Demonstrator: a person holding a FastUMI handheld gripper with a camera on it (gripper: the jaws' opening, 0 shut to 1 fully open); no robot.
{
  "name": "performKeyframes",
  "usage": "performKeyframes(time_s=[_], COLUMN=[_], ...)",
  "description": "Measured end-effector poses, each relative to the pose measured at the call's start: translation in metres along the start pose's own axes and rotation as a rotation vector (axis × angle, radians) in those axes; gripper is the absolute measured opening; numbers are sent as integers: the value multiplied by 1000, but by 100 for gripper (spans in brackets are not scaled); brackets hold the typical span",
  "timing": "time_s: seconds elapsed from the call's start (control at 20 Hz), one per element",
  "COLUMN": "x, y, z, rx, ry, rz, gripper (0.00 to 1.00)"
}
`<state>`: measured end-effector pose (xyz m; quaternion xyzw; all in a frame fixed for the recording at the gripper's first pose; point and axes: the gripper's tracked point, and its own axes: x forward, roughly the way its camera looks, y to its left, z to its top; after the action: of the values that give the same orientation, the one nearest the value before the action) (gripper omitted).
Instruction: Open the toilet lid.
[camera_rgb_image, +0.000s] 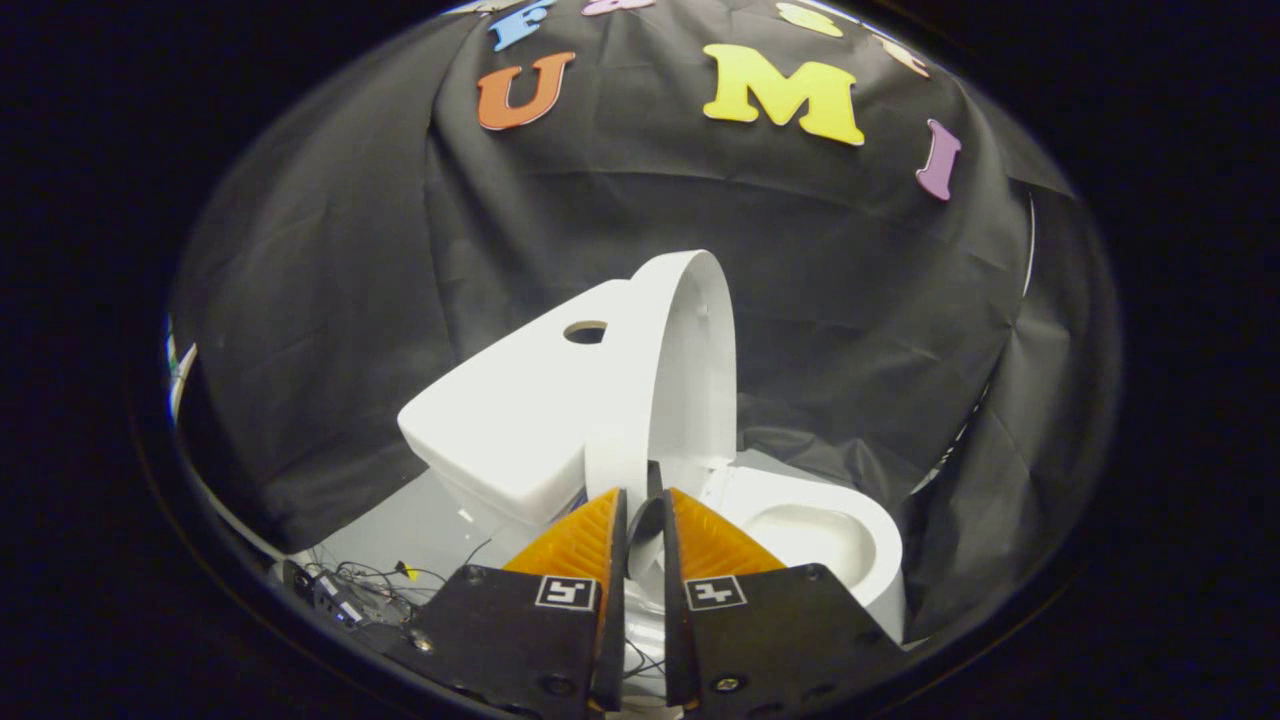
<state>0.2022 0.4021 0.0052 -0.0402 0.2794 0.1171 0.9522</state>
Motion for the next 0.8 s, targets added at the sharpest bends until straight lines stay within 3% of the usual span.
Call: performKeyframes(time_s=[0.15, 0.5, 0.8], x=[-8, -34, -65], y=[0, -19, -67], z=[3, 1, 10], rx=[45, 45, 72], ry=[6, -52, -175], rz=[72, 90, 41], gripper=[29, 81, 82])
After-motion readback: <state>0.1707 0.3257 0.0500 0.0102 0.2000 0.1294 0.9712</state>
